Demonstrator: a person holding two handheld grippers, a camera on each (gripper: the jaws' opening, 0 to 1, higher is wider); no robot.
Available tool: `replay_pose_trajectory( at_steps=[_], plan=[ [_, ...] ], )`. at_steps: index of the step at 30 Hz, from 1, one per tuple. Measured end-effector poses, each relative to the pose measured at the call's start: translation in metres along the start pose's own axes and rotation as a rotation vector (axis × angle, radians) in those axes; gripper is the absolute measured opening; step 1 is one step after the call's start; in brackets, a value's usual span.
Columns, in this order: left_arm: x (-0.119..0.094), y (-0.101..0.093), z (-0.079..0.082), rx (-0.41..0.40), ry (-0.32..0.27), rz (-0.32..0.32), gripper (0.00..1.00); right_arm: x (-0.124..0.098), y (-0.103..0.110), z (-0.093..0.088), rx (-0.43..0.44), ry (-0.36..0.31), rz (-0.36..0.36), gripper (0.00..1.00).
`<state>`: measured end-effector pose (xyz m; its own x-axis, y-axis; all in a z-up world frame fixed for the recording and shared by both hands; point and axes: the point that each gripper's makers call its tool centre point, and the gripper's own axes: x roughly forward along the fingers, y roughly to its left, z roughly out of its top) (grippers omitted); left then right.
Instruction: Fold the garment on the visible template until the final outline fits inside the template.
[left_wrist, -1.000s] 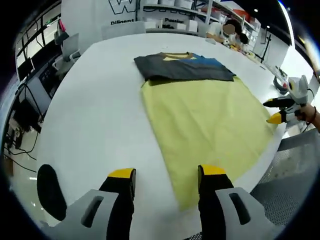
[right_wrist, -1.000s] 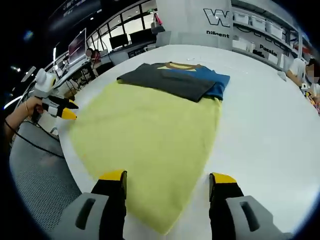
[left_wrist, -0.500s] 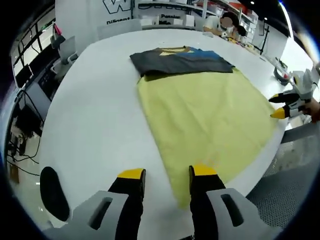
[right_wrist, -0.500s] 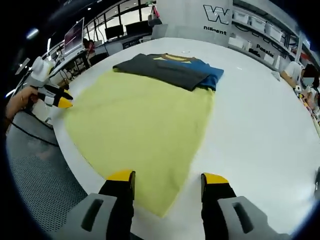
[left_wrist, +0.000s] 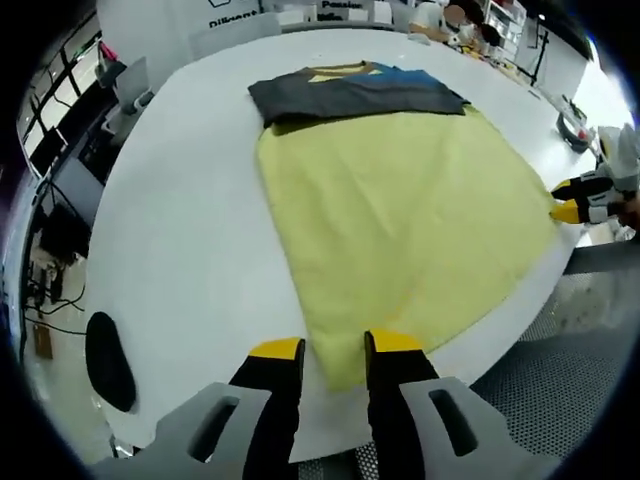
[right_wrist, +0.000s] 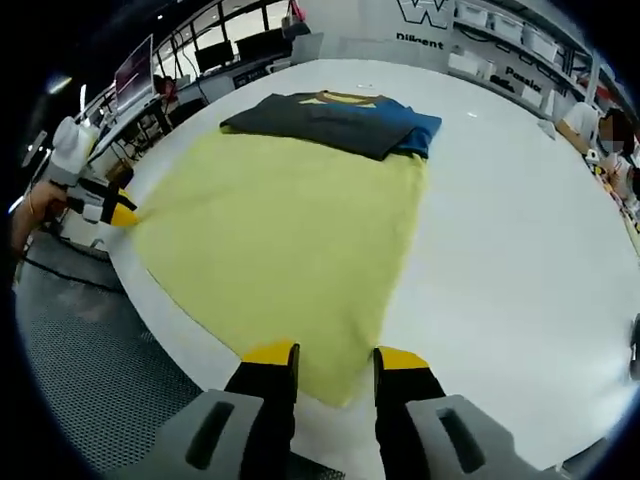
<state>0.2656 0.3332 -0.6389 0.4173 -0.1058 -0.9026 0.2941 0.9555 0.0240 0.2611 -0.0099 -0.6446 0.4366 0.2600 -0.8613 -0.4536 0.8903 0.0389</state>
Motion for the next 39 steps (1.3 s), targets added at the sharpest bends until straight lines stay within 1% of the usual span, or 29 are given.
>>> replay_pose_trajectory(
  at_steps=[2, 4, 6, 7, 8, 9, 10, 12, 16, 18, 21, 25, 28, 31, 32, 33, 34, 36, 39],
  plan=[
    [0.001, -0.001, 0.0, 0.006, 0.007, -0.001, 0.25, 0.0, -0.005, 0.0, -0.034, 0.015, -0.024, 0.16],
    [0.001, -0.002, 0.0, -0.005, 0.013, -0.003, 0.22, 0.0, -0.006, 0.0, -0.052, 0.024, -0.038, 0.13],
    [0.001, -0.004, 0.0, -0.025, 0.015, -0.003, 0.18, -0.001, -0.006, 0.0, -0.042, 0.021, -0.032, 0.11],
    [0.001, -0.007, -0.001, -0.03, 0.016, -0.016, 0.14, -0.001, -0.008, -0.001, -0.036, 0.019, -0.033, 0.09],
    [0.001, -0.009, -0.001, -0.039, 0.017, -0.025, 0.1, -0.001, -0.009, -0.001, -0.033, 0.021, -0.034, 0.05],
    [0.002, -0.019, -0.001, -0.074, 0.011, -0.072, 0.06, -0.002, -0.01, -0.003, -0.035, 0.026, -0.034, 0.01],
    [0.002, -0.014, -0.001, -0.064, 0.01, -0.037, 0.06, -0.002, -0.011, -0.004, -0.046, 0.028, -0.036, 0.0],
    [0.002, -0.015, 0.0, -0.052, 0.006, -0.032, 0.06, -0.002, -0.011, -0.004, -0.041, 0.025, -0.032, 0.0],
    [0.001, -0.014, 0.0, -0.054, 0.005, -0.029, 0.05, -0.003, -0.009, -0.004, 0.047, 0.017, 0.01, 0.0],
    [0.0, -0.012, -0.001, -0.057, 0.002, -0.021, 0.05, -0.009, -0.009, -0.001, 0.045, -0.004, 0.01, 0.0],
    [-0.005, -0.011, 0.0, -0.075, -0.01, -0.033, 0.05, -0.016, -0.008, 0.004, 0.04, -0.024, 0.02, 0.0],
    [-0.01, -0.012, 0.002, -0.085, -0.019, -0.056, 0.05, -0.025, -0.009, 0.008, 0.051, -0.031, 0.038, 0.0],
    [-0.011, -0.014, 0.0, -0.087, -0.011, -0.068, 0.05, -0.027, -0.008, 0.006, 0.048, -0.016, 0.043, 0.0],
    [-0.015, -0.016, -0.004, -0.084, 0.006, -0.078, 0.05, -0.033, -0.004, 0.0, 0.034, 0.026, 0.051, 0.0],
    [-0.016, -0.016, -0.005, -0.083, 0.009, -0.08, 0.05, -0.033, -0.003, 0.0, 0.032, 0.03, 0.052, 0.0],
    [-0.02, -0.018, -0.008, -0.085, 0.02, -0.091, 0.05, -0.038, 0.0, -0.003, 0.03, 0.05, 0.06, 0.0],
    [-0.022, -0.019, -0.009, -0.089, 0.024, -0.095, 0.05, -0.04, 0.001, -0.003, 0.032, 0.054, 0.064, 0.0],
    [-0.027, -0.02, -0.011, -0.077, 0.021, -0.109, 0.05, -0.046, 0.002, -0.004, 0.066, 0.066, 0.076, 0.0],
    [-0.033, -0.023, -0.013, -0.072, 0.021, -0.122, 0.05, -0.055, 0.005, 0.0, 0.081, 0.057, 0.108, 0.0]
  ],
)
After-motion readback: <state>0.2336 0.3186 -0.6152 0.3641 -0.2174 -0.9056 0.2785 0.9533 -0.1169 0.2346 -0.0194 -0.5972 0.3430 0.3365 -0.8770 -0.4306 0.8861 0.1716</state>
